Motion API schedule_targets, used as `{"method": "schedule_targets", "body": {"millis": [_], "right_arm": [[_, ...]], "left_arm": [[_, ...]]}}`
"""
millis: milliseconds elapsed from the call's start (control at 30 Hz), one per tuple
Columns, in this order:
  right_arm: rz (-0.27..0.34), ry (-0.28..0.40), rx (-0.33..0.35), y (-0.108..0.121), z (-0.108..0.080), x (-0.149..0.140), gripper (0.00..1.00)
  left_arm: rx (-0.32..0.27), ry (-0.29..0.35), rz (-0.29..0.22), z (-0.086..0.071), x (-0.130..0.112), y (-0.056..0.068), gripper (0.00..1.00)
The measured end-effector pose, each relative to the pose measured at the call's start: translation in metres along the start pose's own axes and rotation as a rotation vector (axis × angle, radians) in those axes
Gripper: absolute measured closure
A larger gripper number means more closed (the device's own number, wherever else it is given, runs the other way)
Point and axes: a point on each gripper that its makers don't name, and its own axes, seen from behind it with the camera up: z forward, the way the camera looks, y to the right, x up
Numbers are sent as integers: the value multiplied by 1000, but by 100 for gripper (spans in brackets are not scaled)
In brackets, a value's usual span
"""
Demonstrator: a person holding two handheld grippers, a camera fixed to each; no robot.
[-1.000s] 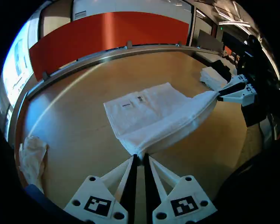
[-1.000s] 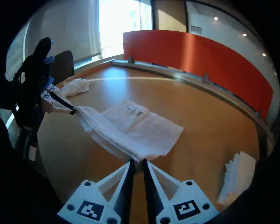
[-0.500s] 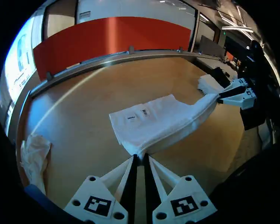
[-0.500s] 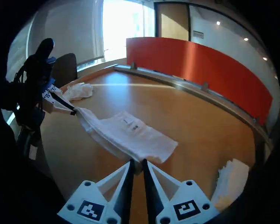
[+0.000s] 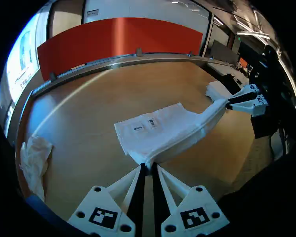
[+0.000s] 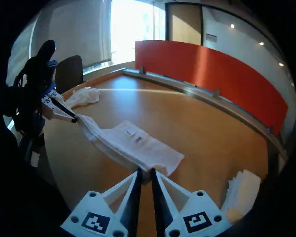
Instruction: Fold towel
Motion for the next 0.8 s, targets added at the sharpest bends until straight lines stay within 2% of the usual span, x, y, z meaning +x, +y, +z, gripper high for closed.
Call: {"method": "schedule_targets", "body": {"millis": [400, 600, 800], "right_arm": [[-4, -21, -1, 3, 8, -7, 83], [0, -33, -9, 12, 19, -8, 83], [17, -51, -19, 24, 36, -12, 83]], "left_arm": [[6, -7, -3, 10, 1, -3, 87], [17, -5, 0, 24, 6, -10, 87], [33, -10, -1, 46, 12, -20, 87]]}}
